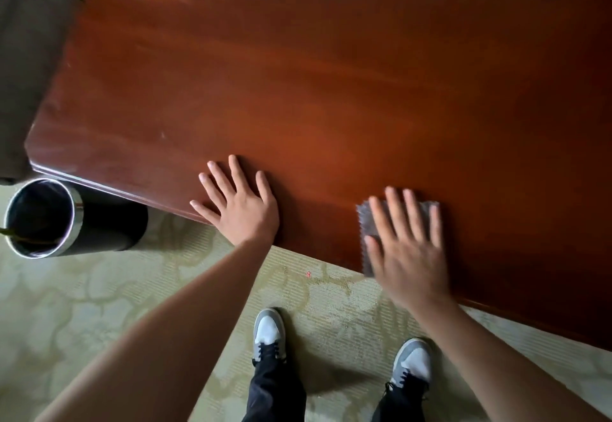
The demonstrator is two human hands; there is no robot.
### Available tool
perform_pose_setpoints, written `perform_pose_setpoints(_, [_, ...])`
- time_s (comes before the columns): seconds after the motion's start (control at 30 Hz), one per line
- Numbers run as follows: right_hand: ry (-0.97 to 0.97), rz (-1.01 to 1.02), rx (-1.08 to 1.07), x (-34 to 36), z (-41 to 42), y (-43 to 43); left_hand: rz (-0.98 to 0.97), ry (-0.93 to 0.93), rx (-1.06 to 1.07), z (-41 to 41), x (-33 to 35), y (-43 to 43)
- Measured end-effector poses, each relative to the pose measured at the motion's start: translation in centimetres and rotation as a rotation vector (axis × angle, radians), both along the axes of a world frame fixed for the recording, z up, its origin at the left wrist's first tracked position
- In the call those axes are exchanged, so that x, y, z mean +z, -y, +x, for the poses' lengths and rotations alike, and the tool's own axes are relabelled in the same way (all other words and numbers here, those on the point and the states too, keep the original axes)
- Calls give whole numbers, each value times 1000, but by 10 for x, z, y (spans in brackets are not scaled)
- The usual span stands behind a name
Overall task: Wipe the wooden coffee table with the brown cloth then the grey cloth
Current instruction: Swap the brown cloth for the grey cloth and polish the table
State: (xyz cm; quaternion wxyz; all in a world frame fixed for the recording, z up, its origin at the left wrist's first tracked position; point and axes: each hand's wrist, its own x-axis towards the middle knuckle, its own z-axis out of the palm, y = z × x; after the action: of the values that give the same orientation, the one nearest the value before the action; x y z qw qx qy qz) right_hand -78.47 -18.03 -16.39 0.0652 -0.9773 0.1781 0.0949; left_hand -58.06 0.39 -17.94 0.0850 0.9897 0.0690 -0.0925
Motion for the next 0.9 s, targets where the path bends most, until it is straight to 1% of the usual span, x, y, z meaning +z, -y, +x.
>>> perform_pose_setpoints(0.07, [-39, -24, -42, 2, -35, 20, -15, -13, 110, 26, -1, -17])
perform_pose_setpoints(0.1, [-57, -31, -47, 4, -49, 30, -37, -11, 218, 42, -2, -27])
perform_pose_setpoints(0.2, [-92, -63, -12, 7, -72, 46, -191, 69, 674, 88, -2, -56])
perform_pose_setpoints(0.23, [-87, -73, 0, 6, -72, 47, -262, 109, 798, 98, -2, -62])
perform_pose_setpoints(0.27, [-85, -77, 15, 6, -69, 46, -316, 133, 876, 104, -1, -64])
perform_pose_setpoints(0.4, [-96, -55, 102, 6, -24, 17, -374, 152, 919, 104, 2, -61])
perform_pose_setpoints(0.53, [-83, -5, 63, 3, 47, -39, -398, 167, 921, 106, 1, -63])
perform_pose_setpoints(0.77, [28, 78, 231, -2, 178, -153, -498, 175, 987, 101, 0, -67])
perform_pose_setpoints(0.83, [33, 74, 232, -4, 183, -158, -507, 172, 989, 99, 0, -68])
perform_pose_setpoints(0.9, [40, 68, 237, -4, 164, -145, -509, 172, 993, 100, 0, -68])
